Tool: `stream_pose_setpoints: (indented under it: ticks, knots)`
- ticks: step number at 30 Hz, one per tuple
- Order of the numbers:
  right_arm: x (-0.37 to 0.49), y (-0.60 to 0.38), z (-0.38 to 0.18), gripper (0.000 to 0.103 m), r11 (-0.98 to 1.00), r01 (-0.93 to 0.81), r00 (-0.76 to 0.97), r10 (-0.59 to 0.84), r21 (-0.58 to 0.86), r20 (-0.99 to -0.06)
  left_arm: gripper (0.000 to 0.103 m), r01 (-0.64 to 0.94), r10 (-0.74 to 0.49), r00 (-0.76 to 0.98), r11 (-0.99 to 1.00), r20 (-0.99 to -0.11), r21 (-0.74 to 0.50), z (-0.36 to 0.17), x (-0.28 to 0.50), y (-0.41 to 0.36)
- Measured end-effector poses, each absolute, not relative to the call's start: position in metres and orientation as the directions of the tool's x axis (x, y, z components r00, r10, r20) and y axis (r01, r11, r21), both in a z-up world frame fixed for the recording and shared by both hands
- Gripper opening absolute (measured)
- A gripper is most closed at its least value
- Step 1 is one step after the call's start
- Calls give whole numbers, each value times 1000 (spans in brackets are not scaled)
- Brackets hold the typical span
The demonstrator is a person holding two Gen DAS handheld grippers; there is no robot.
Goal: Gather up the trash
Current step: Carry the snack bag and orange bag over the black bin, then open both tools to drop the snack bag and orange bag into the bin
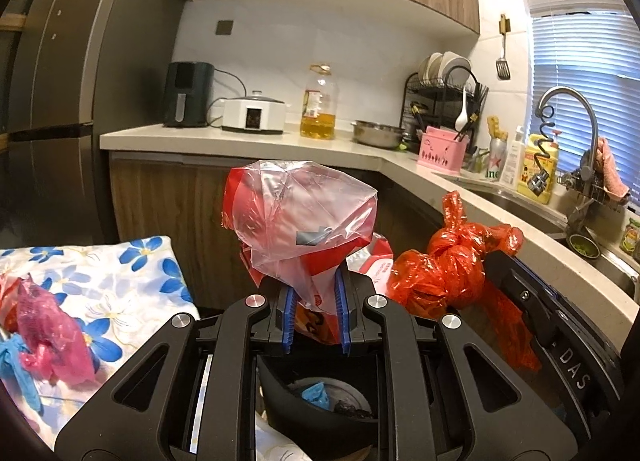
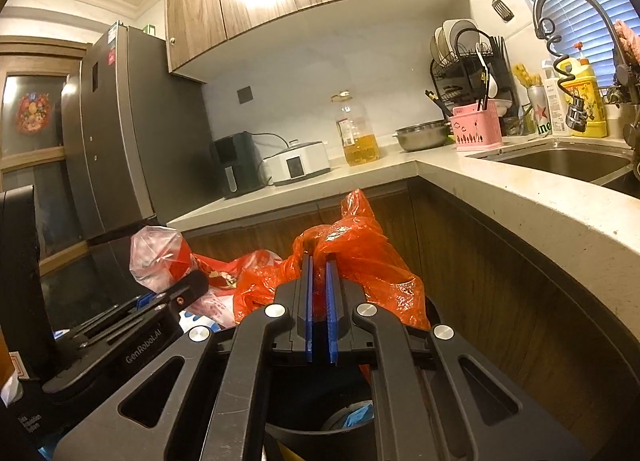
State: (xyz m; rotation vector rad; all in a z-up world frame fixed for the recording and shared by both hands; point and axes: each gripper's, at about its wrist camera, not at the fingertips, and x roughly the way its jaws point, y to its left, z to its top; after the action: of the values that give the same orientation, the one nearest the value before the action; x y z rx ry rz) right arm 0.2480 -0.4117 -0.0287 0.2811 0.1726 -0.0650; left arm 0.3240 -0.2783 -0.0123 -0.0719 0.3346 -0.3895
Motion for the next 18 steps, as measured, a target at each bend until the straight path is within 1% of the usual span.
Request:
stream_pose_setpoints:
  ticks: [5, 8, 11, 12, 13, 14, 15, 18]
  knots:
    - [257, -414, -31, 9, 958, 82, 979, -27, 275, -200, 17, 380, -404, 854, 915, -327, -139, -21, 332, -285]
    - [262, -414, -33, 9, 958, 83, 977, -24, 276, -211, 21, 387, -410, 847, 912, -337, -137, -24, 336, -287]
    - [263, -416, -34, 13, 956, 86, 976, -25, 279, -216, 37, 398, -423, 840, 906, -340, -145, -27, 338, -286]
    - [263, -417, -34, 17, 956, 87, 976, -25, 281, -217, 41, 402, -428, 837, 904, -341, -146, -27, 338, -286]
    - [263, -418, -35, 22, 954, 87, 976, -23, 286, -218, 49, 403, -428, 838, 904, -338, -145, -28, 338, -285]
    - [263, -419, -35, 24, 953, 85, 976, -21, 289, -218, 52, 404, -430, 839, 903, -334, -146, -29, 337, -284]
    - [263, -419, -35, 25, 953, 86, 975, -21, 291, -219, 52, 408, -434, 837, 901, -334, -148, -29, 337, -284]
    - [264, -421, -35, 26, 952, 88, 974, -21, 295, -224, 58, 406, -435, 835, 901, -339, -155, -30, 338, -281]
